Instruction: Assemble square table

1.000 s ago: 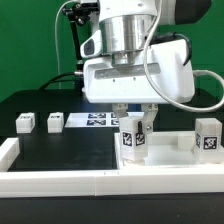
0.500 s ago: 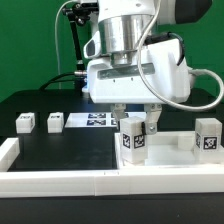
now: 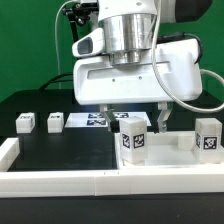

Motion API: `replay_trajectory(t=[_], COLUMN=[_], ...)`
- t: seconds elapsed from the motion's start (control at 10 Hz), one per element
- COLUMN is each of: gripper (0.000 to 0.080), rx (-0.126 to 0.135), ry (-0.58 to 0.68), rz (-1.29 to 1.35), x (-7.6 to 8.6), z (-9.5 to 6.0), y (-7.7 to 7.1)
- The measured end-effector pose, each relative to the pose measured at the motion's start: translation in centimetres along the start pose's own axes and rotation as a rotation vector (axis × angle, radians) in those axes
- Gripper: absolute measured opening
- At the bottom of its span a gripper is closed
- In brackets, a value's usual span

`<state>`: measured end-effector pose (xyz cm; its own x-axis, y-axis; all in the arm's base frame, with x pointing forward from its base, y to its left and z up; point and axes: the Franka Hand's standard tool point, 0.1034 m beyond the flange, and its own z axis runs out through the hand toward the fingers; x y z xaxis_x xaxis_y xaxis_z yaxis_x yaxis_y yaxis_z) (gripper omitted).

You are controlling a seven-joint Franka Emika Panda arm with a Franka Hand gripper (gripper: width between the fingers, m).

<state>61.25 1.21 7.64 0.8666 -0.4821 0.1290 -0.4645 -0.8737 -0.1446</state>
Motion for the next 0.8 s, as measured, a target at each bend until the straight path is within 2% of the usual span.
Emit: replay_trajectory(t=[0.6,0.8], gripper=[0.0648,0.0648], rx=[-0.015,-0.028], ry=[-0.019,-0.017], rz=[-0.515,-0.670], x=[0.08,-0.05], z=[-0.13,-0.02], y=[-0.17,-0.12])
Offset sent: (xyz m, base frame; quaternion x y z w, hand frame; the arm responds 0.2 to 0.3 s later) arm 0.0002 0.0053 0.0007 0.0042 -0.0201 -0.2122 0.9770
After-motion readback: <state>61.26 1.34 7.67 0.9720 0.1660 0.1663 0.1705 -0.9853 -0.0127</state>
